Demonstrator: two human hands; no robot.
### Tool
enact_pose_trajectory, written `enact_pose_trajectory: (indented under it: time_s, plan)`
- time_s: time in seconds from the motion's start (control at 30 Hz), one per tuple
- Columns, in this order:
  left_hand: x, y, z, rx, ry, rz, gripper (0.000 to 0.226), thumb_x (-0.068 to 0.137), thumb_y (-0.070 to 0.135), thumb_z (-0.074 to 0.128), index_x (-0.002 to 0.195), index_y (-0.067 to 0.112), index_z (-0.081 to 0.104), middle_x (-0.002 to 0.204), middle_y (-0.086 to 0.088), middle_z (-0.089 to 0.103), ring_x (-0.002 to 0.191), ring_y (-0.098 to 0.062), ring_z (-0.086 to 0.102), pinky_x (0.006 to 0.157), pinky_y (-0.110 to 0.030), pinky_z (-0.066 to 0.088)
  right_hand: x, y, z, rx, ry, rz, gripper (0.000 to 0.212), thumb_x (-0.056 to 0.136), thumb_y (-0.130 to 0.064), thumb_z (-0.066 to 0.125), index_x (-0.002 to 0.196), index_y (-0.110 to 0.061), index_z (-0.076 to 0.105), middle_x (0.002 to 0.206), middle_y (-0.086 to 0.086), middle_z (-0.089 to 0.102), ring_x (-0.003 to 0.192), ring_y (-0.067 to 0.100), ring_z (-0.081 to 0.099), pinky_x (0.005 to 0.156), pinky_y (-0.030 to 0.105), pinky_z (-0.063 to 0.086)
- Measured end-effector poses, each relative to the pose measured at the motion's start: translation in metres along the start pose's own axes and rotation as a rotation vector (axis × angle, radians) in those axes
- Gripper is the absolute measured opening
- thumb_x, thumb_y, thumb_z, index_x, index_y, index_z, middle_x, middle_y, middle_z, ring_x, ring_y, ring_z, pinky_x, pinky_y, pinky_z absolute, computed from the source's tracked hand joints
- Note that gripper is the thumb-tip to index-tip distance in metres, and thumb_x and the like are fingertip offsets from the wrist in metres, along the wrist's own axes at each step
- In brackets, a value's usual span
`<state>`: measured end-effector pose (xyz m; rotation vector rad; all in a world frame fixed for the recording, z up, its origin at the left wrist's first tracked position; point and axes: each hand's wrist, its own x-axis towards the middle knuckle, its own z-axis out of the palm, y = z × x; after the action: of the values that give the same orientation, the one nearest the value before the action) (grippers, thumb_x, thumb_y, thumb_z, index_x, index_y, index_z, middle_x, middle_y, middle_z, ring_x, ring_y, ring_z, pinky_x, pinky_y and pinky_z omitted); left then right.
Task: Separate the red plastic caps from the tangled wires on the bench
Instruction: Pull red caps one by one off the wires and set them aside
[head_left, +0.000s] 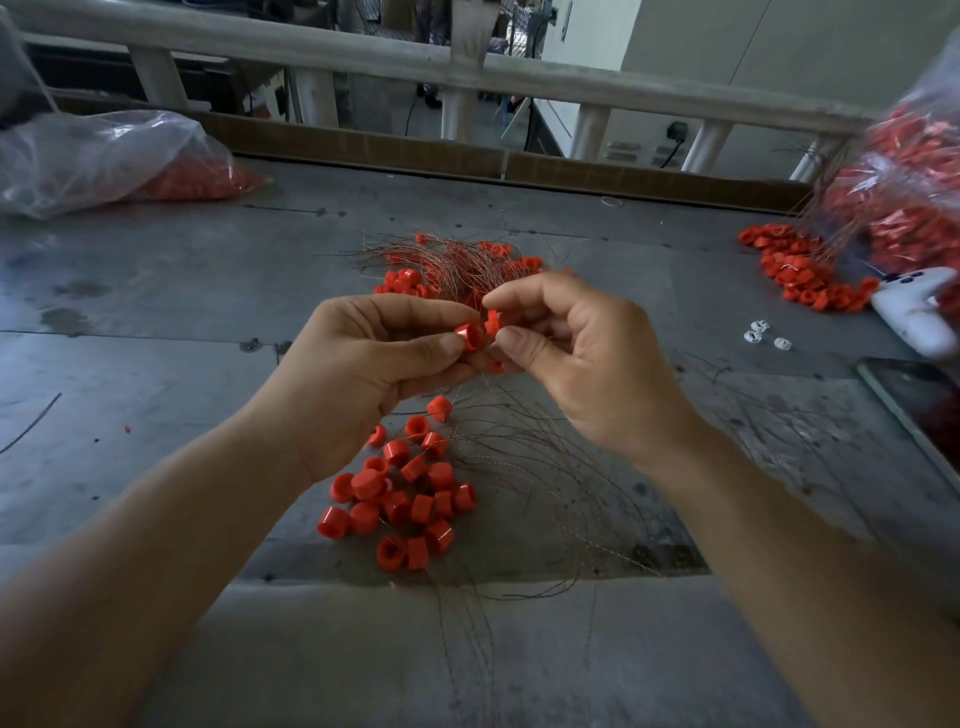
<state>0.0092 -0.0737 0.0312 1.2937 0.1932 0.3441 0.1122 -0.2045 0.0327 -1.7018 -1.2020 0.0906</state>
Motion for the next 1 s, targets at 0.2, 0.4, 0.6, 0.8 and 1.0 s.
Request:
enact_pose_trajectory:
  time_s: [0.2,0.4,0.6,0.8,1.0]
  plan:
    - [0.0008,-0.0012,0.0,0.005,0.025,-0.002,0.02,0.059,0.002,0.058,0.067,0.009,0.074,0.069,-0.008,0.072,0.065,-0.014,0.07,0.057,-0.015,0.053,-0.0027,0.0008,0.0054,-0.134,0.077,-0.113,0.022,0.079,-0.002,0.065,0.101,-0.006,0.067,0.092,-0.003,0.064,0.087,0.006,0.062,0.078,0.018,0.051]
    - [0.0019,-0.0053,-0.0022,0.101,0.064,0.022,0.019,0.057,0.007,0.063,0.071,0.014,0.073,0.072,-0.008,0.072,0.068,-0.017,0.07,0.06,-0.018,0.054,-0.0037,0.0031,0.0085,-0.186,0.1,-0.169,0.025,0.075,-0.006,0.068,0.1,-0.003,0.068,0.093,0.003,0.069,0.086,0.008,0.064,0.077,0.02,0.053]
    - [0.0016,-0.0074,-0.0018,0.2,0.067,0.068,0.024,0.058,0.01,0.064,0.081,0.012,0.069,0.076,-0.008,0.073,0.072,-0.019,0.071,0.063,-0.018,0.054,-0.0035,0.006,0.0109,-0.2,0.131,-0.197,0.025,0.073,-0.007,0.069,0.097,0.001,0.068,0.092,0.011,0.07,0.095,0.009,0.06,0.081,0.018,0.052]
    - [0.0005,-0.0054,-0.0019,0.226,0.032,0.075,0.019,0.06,0.01,0.063,0.072,0.019,0.075,0.075,-0.007,0.073,0.07,-0.019,0.071,0.061,-0.016,0.054,-0.0029,0.0062,0.0099,-0.206,0.127,-0.223,0.023,0.071,-0.005,0.07,0.092,0.004,0.069,0.087,0.013,0.071,0.091,0.011,0.061,0.078,0.018,0.052]
    - [-0.0013,-0.005,0.0001,0.238,0.026,0.082,0.016,0.059,0.011,0.064,0.069,0.019,0.074,0.07,-0.008,0.072,0.065,-0.017,0.071,0.057,-0.016,0.053,-0.0031,0.0035,0.0098,-0.262,0.143,-0.314,0.019,0.067,-0.004,0.072,0.084,0.005,0.07,0.077,0.014,0.071,0.082,0.013,0.062,0.072,0.012,0.051]
